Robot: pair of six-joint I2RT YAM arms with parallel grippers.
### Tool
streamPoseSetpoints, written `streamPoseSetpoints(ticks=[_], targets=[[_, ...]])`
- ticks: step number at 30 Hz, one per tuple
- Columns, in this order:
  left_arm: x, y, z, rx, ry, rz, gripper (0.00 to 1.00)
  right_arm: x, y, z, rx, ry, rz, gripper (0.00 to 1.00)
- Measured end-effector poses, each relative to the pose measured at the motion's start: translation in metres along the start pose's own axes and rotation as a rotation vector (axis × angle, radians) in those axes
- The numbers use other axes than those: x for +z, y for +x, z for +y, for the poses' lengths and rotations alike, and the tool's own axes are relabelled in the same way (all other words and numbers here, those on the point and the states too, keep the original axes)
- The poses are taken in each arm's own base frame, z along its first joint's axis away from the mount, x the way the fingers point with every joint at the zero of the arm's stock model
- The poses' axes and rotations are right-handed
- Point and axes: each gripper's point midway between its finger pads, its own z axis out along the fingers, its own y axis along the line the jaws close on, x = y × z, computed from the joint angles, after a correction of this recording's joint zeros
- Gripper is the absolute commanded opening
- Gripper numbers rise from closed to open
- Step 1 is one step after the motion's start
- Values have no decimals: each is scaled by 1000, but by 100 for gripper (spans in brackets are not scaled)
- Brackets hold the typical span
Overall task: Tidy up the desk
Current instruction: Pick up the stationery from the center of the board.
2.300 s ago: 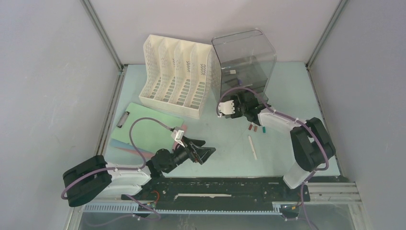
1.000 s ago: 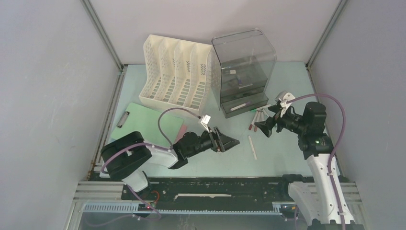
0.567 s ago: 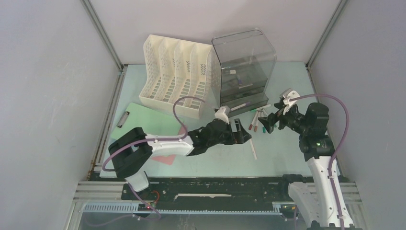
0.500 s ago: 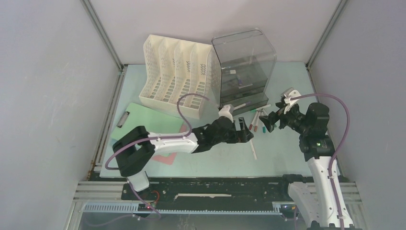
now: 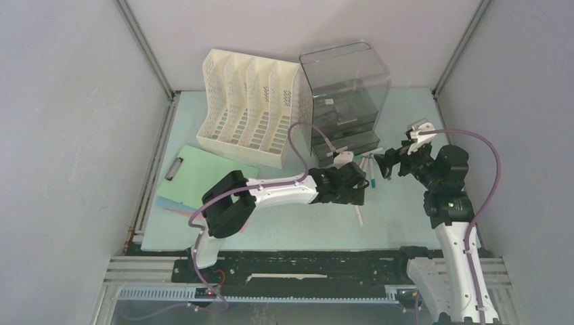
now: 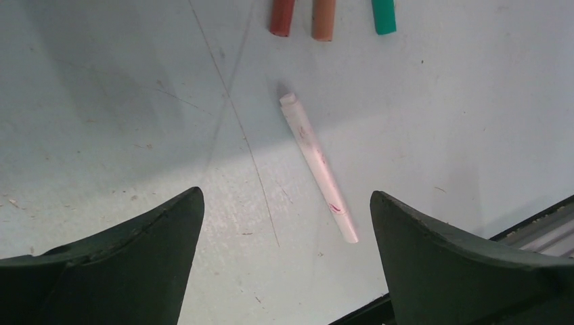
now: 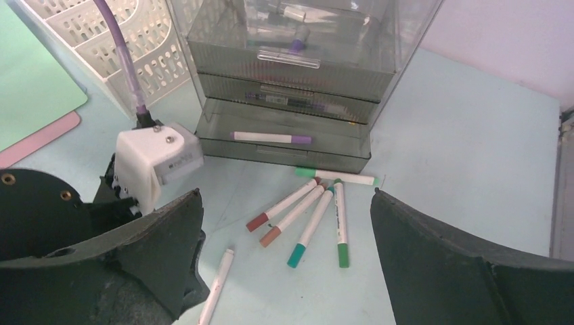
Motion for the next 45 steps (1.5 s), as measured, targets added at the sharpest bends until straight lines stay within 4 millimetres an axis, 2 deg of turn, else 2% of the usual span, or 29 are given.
streamPoseSetpoints(ticks=[9,17,23,34,38,45], targets=[[9,13,-17,90,-22,67,97,-2,-4,-3,-3,20,-15,100],[20,27,-18,237,-18,133,92,-3,-9,-3,-12,23,-32,100],[31,35,-17,326,-21,164,83,-3,-9,-3,-13,22,-33,100],[44,31,-17,410,-62,180,59,-3,-9,-2,-13,22,-34,100],[44,31,-14,430,-74,182,44,-3,-9,-2,-13,19,-35,100],[44,30,-2,451,-106,154,36,-4,-10,-1,-13,16,-36,100]])
